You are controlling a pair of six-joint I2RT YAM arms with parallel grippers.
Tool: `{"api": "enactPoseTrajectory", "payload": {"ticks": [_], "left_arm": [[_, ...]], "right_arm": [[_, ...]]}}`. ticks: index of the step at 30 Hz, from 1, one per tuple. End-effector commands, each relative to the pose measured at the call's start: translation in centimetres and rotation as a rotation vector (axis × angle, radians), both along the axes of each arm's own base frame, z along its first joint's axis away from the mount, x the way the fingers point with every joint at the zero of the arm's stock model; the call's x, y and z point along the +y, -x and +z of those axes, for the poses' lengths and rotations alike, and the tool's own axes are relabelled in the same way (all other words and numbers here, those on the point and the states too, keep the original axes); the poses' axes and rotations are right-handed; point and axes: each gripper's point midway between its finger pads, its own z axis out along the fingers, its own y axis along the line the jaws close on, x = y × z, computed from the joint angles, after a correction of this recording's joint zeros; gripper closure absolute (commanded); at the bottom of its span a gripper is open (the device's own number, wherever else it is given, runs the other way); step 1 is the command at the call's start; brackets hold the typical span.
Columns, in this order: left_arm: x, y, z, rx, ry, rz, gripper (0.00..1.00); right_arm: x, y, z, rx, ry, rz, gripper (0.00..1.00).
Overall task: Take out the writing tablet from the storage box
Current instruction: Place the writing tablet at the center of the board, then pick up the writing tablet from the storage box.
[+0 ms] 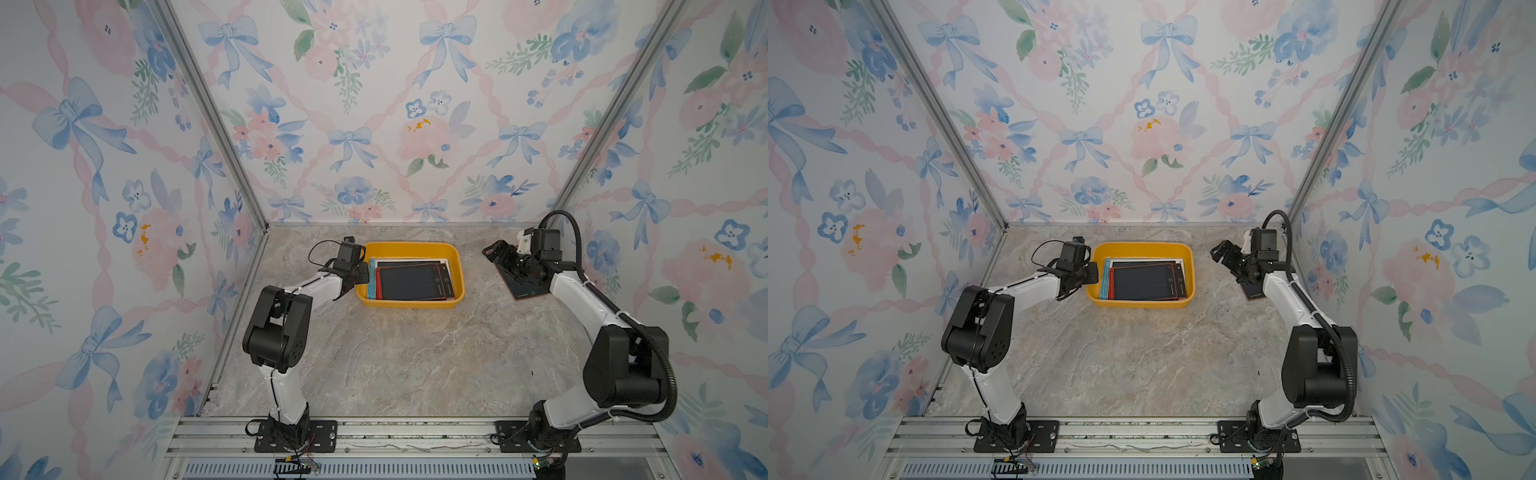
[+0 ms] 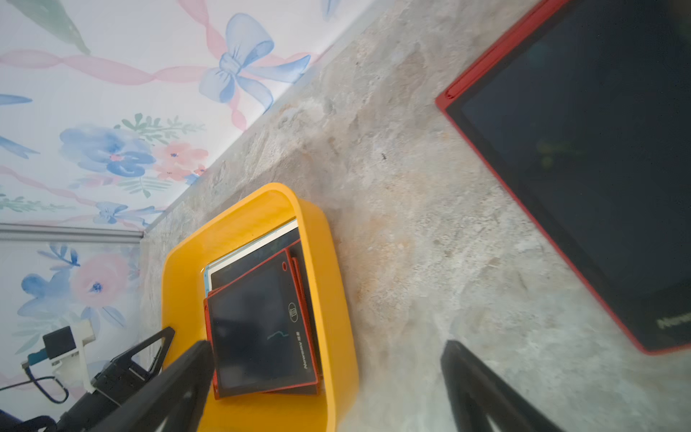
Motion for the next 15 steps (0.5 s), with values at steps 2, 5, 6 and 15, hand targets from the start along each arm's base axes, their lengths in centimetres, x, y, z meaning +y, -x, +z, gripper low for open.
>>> {"api": "enactPoseTrajectory", "payload": {"ticks": [2, 5, 6, 15], "left_arm": [[-0.4, 1.7, -2.5, 0.091, 0.017, -0.023, 1.00], [-0.4, 1.7, -2.6, 0.094, 0.017, -0.022, 1.00], [-0.4, 1.7, -2.6, 0.093, 0.018, -0.022, 1.00], [-0.4, 1.8, -2.7, 0.098, 0.021, -0.020, 1.00]], "right_arm": [[4.0, 1.1, -1.8, 0.084, 0.114, 0.173, 0.03], [6.3, 1.1, -1.6, 0.091, 0.131, 0.245, 0.03], [6.9, 1.1, -1.7, 0.100, 0.135, 0.260, 0.03], [12.5, 1.4, -3.4, 0.139, 0.188, 0.375, 0.02]]}}
